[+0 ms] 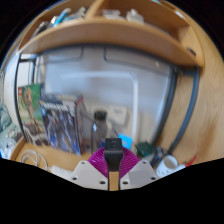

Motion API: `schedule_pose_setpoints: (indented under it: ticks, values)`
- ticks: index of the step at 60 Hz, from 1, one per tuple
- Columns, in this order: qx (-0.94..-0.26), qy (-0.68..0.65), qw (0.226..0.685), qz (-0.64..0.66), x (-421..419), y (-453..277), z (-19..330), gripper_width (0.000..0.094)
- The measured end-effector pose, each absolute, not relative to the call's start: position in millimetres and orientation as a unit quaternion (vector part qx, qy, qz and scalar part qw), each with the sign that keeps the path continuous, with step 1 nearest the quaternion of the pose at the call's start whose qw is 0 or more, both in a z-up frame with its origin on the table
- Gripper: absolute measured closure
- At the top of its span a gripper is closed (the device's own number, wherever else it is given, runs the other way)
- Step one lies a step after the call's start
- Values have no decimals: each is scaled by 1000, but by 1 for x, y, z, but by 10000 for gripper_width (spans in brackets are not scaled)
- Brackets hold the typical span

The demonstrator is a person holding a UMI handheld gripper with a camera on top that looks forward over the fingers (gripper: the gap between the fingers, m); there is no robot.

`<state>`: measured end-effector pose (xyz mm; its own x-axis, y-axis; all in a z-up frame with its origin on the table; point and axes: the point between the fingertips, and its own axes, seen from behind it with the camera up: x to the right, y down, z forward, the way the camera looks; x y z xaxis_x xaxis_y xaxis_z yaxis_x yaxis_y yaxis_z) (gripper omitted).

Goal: Unplug charger

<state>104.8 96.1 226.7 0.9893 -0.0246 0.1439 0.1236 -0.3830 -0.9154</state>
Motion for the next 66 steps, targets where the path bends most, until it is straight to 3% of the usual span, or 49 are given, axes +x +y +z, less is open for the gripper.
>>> schedule_pose_setpoints:
  ticks: [13, 22, 32, 53, 62, 64, 66]
  values:
    - [-949, -7, 314, -25, 175, 25, 71, 825]
    - [-978, -5, 207, -15, 197, -1, 8, 824]
    - [-985, -3, 173, -24, 212, -2, -21, 797]
    - [-984, -15, 179, -16, 214, 16, -19, 623]
    - [-975, -9, 222, -26, 214, 23, 11, 575]
    - [-971, -10, 237, -29, 212, 25, 26, 478]
    - [-966, -9, 257, -29, 207, 28, 44, 438]
